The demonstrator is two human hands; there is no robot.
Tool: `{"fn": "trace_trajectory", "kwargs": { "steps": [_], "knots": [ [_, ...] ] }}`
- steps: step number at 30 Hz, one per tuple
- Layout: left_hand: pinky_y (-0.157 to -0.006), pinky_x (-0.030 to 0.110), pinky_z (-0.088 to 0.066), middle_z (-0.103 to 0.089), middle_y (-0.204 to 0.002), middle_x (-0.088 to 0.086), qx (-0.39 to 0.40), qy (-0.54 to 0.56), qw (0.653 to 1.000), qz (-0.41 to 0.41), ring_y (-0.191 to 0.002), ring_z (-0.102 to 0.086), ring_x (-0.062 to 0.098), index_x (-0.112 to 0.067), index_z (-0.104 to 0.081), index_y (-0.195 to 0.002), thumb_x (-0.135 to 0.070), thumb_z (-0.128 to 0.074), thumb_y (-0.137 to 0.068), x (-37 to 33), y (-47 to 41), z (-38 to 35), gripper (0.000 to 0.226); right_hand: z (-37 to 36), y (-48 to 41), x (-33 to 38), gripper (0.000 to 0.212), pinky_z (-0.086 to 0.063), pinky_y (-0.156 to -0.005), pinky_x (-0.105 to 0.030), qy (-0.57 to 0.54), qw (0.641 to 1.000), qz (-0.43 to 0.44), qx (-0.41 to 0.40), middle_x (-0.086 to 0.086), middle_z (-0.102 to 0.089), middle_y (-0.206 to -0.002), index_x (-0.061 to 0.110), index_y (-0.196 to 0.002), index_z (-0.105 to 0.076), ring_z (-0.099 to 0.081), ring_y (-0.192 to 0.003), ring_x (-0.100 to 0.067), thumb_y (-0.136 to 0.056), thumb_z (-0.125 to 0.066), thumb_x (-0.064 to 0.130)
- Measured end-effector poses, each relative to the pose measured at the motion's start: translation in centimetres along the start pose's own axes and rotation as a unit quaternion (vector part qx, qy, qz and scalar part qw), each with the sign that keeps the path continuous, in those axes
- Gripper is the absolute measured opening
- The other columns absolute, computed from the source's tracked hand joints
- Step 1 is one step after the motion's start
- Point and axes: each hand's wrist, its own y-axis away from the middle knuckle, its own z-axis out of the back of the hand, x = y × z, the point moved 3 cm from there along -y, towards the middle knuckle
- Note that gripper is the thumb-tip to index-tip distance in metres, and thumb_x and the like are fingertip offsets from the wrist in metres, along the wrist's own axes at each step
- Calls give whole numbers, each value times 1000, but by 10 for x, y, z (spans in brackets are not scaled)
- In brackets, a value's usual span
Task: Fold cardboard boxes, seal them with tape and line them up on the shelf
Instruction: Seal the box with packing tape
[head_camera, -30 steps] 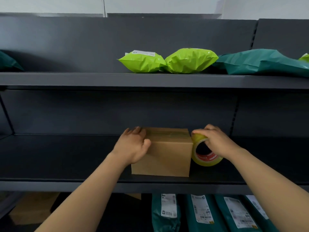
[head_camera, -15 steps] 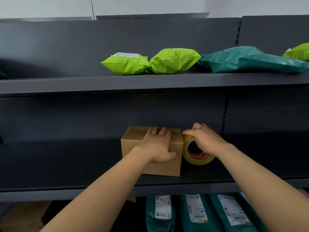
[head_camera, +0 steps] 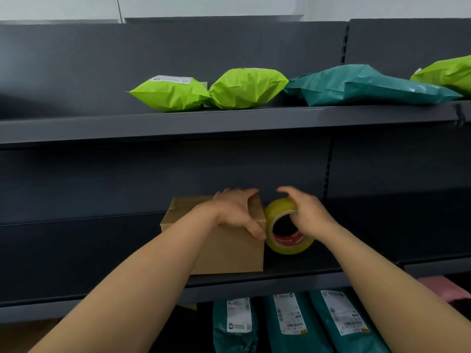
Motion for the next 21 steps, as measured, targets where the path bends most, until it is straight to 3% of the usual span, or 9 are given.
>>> {"fn": "trace_trajectory", "kwargs": {
  "steps": [3,6,9,11,16,21],
  "knots": [
    [-119,46,-23,-21,-161,-4,-65,80,995,-17,-146,-19,26,-39,-15,-153,-60,-84,-57,2,13,9,120,12,13,-17,36,-45,-83,-26,-185,975,-73,-98,4,-61,-105,24,-124,-56,-59,-103,-19,-93,-59,7],
    [-115,44,-32,-31,-155,-7,-135,196,970,-49,-141,-31,21,-41,-24,-150,-58,-86,-53,2,31,24,117,29,22,-27,30,-46,-82,-27,-260,950,-96,-146,6,-63,-100,25,-119,-58,-61,-98,-16,-93,-60,10],
    [-107,31,-38,-41,-145,-10,-201,338,915,-85,-131,-42,13,-37,-33,-149,-52,-89,-50,9,49,33,114,56,27,-36,38,-45,-86,-27,-211,964,-70,-145,0,-64,-108,27,-123,-59,-60,-103,-18,-93,-57,3],
    [-105,28,-39,-43,-142,-12,-210,373,898,-102,-128,-43,9,-37,-36,-147,-52,-89,-47,11,57,29,115,70,29,-35,42,-43,-86,-26,-165,978,-50,-121,0,-64,-108,27,-123,-59,-59,-102,-17,-92,-55,-1],
    [-104,33,-46,-47,-141,-12,-253,479,833,-116,-125,-50,7,-38,-43,-143,-54,-89,-44,22,62,8,110,72,25,-18,46,-42,-89,-23,-139,986,-24,-90,2,-64,-111,27,-124,-60,-58,-105,-14,-91,-55,-4],
    [-103,40,-49,-52,-138,-11,-254,532,799,-116,-122,-56,11,-36,-44,-143,-52,-91,-42,40,69,4,112,61,17,-9,48,-47,-90,-28,-81,995,-24,-53,-3,-61,-120,32,-128,-58,-58,-106,-18,-92,-55,0]
  ]
}}
